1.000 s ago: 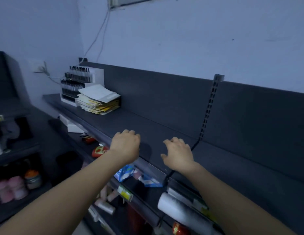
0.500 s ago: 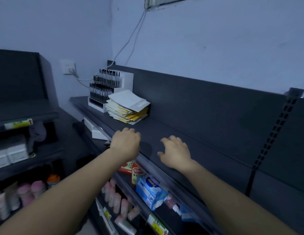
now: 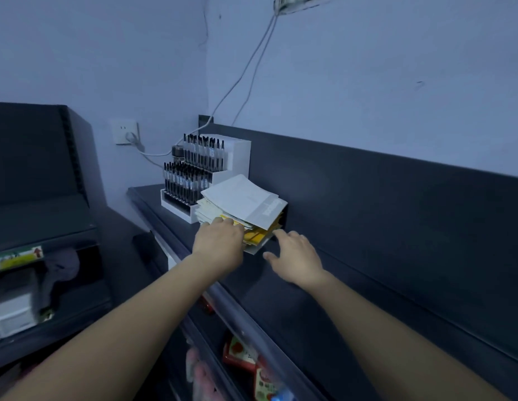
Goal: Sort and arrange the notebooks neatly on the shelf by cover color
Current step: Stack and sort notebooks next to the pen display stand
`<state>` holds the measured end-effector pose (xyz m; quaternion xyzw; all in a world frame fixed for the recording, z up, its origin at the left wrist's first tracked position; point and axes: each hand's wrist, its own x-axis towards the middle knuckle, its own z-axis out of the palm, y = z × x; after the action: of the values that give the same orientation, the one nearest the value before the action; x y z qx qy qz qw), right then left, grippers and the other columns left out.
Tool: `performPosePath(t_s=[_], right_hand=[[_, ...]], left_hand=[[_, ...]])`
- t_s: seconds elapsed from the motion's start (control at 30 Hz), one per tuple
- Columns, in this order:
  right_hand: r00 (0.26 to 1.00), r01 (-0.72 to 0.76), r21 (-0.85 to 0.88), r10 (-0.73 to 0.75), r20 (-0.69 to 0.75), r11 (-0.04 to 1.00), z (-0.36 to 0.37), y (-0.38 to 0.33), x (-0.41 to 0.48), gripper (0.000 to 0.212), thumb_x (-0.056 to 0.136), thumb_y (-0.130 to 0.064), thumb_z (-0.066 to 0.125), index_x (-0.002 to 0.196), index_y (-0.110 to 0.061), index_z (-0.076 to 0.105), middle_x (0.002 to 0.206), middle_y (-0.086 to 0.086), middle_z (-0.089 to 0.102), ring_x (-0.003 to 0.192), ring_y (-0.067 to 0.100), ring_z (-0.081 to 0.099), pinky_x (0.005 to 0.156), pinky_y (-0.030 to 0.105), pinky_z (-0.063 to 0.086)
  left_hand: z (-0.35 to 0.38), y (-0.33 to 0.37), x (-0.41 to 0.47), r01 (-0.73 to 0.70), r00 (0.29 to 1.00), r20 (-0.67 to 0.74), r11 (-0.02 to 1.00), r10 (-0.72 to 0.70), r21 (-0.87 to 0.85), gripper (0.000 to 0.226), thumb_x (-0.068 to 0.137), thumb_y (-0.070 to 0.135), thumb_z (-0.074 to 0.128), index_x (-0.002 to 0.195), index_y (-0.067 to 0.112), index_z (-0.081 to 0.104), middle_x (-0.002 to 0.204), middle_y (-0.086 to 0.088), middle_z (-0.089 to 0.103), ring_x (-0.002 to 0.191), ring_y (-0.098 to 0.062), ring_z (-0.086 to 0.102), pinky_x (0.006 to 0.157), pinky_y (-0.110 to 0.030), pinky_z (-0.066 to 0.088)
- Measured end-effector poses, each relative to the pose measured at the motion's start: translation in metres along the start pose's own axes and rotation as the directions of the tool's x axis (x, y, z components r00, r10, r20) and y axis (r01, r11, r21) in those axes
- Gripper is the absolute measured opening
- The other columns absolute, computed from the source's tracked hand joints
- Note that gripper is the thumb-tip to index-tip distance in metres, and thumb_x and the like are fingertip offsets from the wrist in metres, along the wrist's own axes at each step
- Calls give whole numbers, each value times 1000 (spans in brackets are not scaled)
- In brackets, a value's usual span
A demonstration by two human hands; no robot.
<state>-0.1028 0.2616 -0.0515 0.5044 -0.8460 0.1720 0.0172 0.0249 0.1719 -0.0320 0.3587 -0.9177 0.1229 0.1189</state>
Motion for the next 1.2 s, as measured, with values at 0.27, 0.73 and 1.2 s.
performPosePath(t_s=[0.27, 0.73, 1.2], right_hand=[[994, -111, 111, 111, 8, 988, 28, -6, 87, 38, 93, -33, 57, 124, -16, 43, 112, 8, 62, 103, 28, 58, 70, 32, 43], [986, -125, 119, 136, -94, 985, 43, -20, 175, 25, 92, -31, 57, 104, -12, 69, 103, 5, 64, 99, 24, 57, 79, 34, 48], [946, -292, 504, 323, 27, 813, 32, -32, 179, 50, 87, 0, 46, 129, -24, 54, 108, -1, 60, 101, 18, 57, 84, 28, 50]], left_hand=[[30, -50, 81, -9, 1000, -15, 1000, 9, -26, 31, 95, 30, 45, 119, 13, 54, 122, -8, 54, 117, -27, 48, 92, -39, 41], [68, -96, 192, -15, 999, 41, 993, 20, -115, 51, 96, 49, 42, 126, 9, 49, 128, -15, 51, 120, -32, 45, 95, -40, 39], [76, -107, 195, 193, 980, 120, 894, -158, -404, 73, 85, 53, 59, 136, 5, 38, 135, -17, 41, 118, -33, 51, 81, -40, 49]])
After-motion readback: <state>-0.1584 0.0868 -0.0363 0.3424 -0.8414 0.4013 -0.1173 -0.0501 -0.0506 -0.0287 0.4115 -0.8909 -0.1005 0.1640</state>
